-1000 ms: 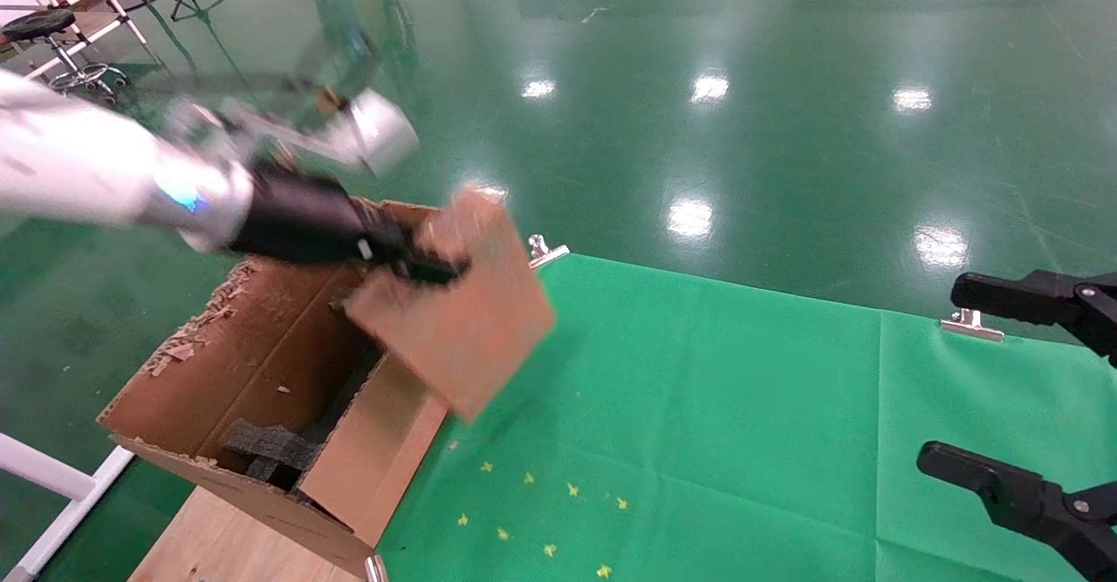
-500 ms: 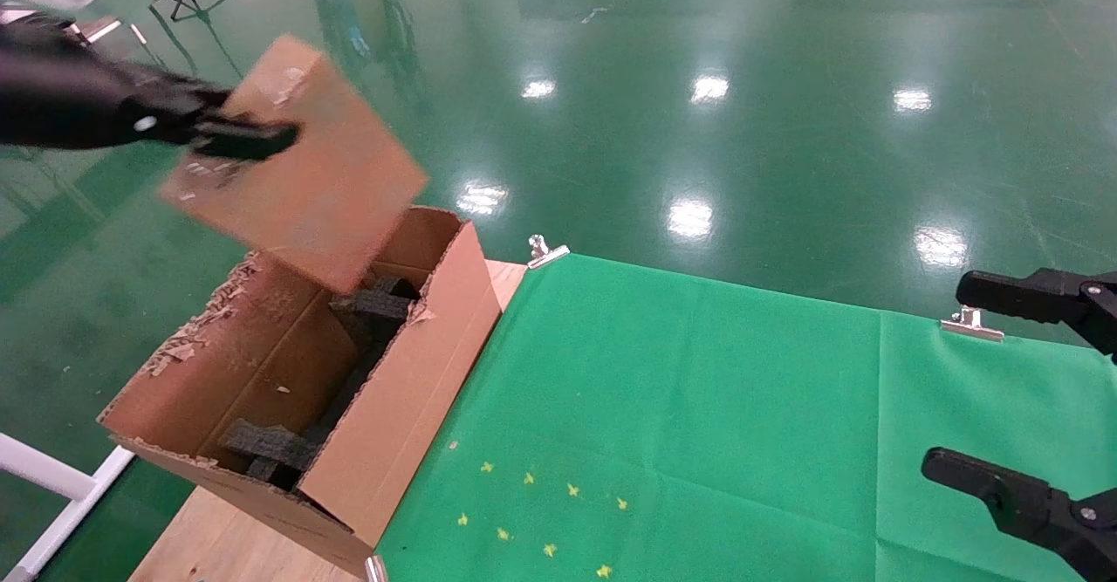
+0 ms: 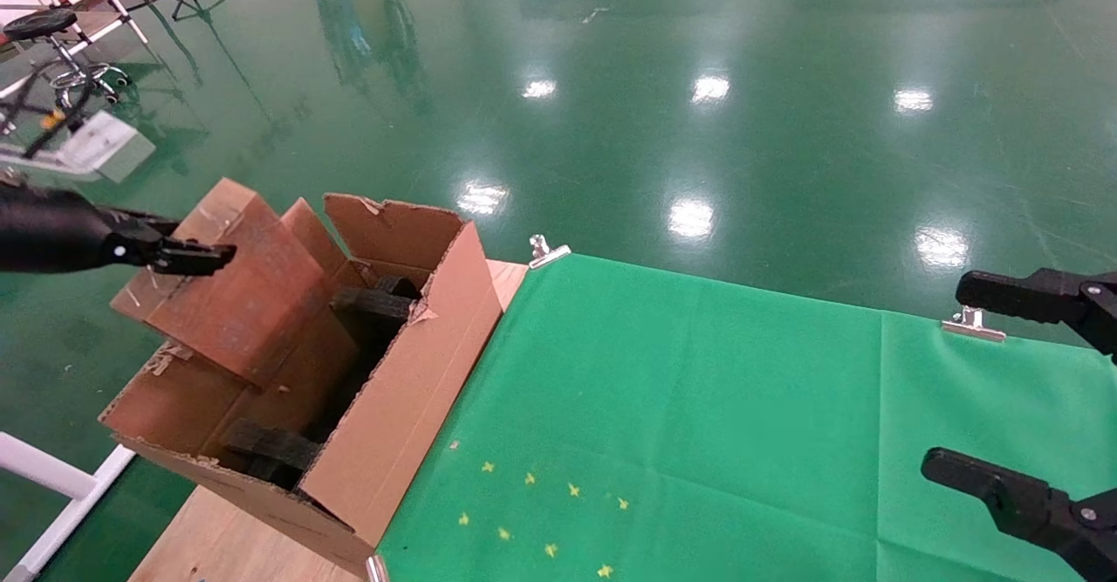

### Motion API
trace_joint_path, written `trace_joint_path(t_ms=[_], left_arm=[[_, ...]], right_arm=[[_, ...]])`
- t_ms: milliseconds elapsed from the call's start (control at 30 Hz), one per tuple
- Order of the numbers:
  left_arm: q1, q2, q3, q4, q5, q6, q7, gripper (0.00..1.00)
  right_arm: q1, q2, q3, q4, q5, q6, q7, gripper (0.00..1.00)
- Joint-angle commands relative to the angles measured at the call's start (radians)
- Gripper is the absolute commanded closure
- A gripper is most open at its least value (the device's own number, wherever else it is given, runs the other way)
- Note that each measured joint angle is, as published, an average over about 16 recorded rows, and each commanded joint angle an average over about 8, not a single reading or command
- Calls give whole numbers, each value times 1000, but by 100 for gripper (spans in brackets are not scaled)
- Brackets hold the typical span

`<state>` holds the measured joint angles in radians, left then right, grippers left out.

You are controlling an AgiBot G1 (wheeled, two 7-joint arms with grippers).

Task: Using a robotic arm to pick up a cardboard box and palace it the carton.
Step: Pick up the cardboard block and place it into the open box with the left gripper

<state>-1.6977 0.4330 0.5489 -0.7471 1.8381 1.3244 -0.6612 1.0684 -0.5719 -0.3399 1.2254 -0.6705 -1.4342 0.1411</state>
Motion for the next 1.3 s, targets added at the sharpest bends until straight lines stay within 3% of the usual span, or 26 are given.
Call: trace_joint_path(t_ms=[33,500,1133,1200,1300], left_arm=[[12,12,-2,65,2,-46,36,100],[-1,150,36,396,73,-195,151,100],[5,272,63,659,118,-342,226,100],[8,279,62,674,116,-353,231,93],[11,288,60,692,114,-365,236,56]], right_arm=[[0,0,0,0,0,0,0,0],[0,0,0,0,0,0,0,0],[0,0,0,0,0,0,0,0],[0,0,0,0,0,0,0,0],[0,0,0,0,0,0,0,0]])
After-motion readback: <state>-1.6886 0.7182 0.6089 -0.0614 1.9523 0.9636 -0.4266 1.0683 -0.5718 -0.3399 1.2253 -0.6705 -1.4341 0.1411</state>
